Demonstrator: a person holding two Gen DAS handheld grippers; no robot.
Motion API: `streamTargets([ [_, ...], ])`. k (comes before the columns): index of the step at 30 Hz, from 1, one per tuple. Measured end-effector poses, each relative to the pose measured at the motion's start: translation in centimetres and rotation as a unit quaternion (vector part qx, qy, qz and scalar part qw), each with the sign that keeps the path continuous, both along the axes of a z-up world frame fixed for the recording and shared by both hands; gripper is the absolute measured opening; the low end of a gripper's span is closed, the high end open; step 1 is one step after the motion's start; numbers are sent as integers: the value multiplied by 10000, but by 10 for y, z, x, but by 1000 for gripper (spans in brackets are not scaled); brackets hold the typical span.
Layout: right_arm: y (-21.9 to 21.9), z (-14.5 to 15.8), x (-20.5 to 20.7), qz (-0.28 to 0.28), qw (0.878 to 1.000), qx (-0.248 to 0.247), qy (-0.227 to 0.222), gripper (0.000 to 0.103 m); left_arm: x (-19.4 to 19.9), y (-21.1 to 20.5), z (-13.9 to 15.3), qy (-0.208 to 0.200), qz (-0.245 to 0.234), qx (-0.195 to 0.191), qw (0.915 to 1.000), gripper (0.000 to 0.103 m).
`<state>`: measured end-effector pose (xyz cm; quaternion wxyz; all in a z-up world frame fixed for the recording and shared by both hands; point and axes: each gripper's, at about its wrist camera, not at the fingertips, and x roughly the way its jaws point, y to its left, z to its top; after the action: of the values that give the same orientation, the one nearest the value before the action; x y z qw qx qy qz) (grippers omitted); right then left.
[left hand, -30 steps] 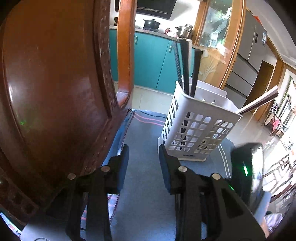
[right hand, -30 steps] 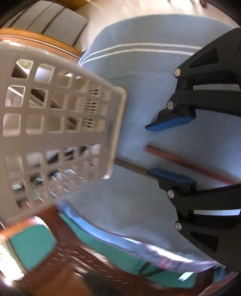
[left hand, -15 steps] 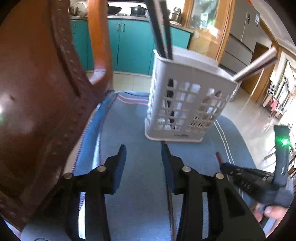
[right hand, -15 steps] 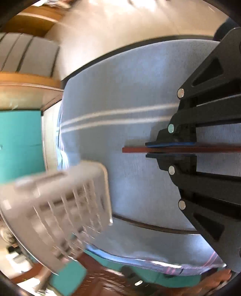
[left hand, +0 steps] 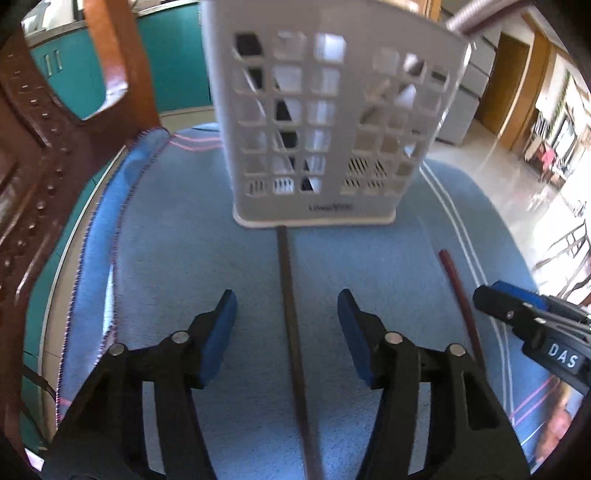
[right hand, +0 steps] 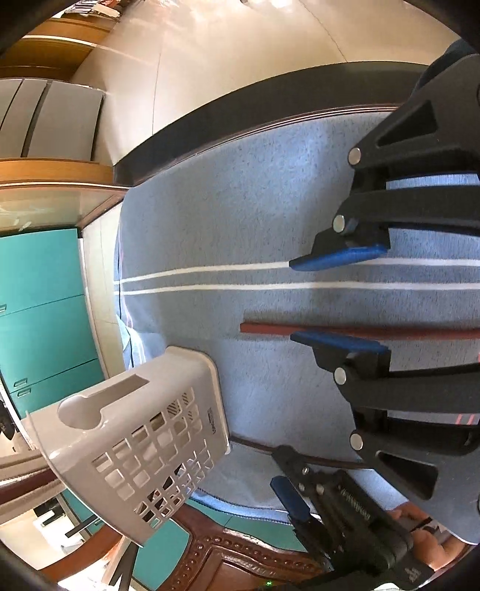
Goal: Organize utensils
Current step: 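Place the left gripper around the dark chopstick while the right gripper aligns on the reddish-brown one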
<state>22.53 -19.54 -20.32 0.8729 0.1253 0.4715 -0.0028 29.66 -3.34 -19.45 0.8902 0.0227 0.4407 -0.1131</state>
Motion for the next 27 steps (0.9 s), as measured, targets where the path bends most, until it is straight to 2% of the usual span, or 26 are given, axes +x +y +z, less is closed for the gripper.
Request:
streamTargets([
  [4, -1, -1, -2, 21, 10000, -20, 34, 34, -3, -6, -5, 33, -82, 211, 9997, 59],
  [6, 0, 0, -3, 38, 10000, -28, 35, 34, -4, -7, -4, 40, -137, 179, 9997, 53],
  [8, 4, -1, -2, 57, 10000, -44, 37, 35, -6, -6, -4, 29, -164, 165, 9997, 34],
  [10, 6, -1, -4, 75, 9999, -54, 40, 35, -8, -3, -2, 72, -181, 100, 9998, 9],
  [17, 9, 1, -10, 109, 9999, -82, 31, 35, -31, 0, 2, 240, -257, 7, 9994, 7],
  [20, 11, 3, -11, 113, 9999, -74, 4, 35, -45, -5, 3, 214, -316, 137, 9992, 7],
  [24, 15, 6, -11, 214, 9997, -98, -52, 41, -47, -1, 2, 152, -195, 276, 9993, 7],
  [27, 24, 5, -9, 331, 9992, -201, -38, 42, -41, 4, 4, 169, -69, 245, 9995, 7],
])
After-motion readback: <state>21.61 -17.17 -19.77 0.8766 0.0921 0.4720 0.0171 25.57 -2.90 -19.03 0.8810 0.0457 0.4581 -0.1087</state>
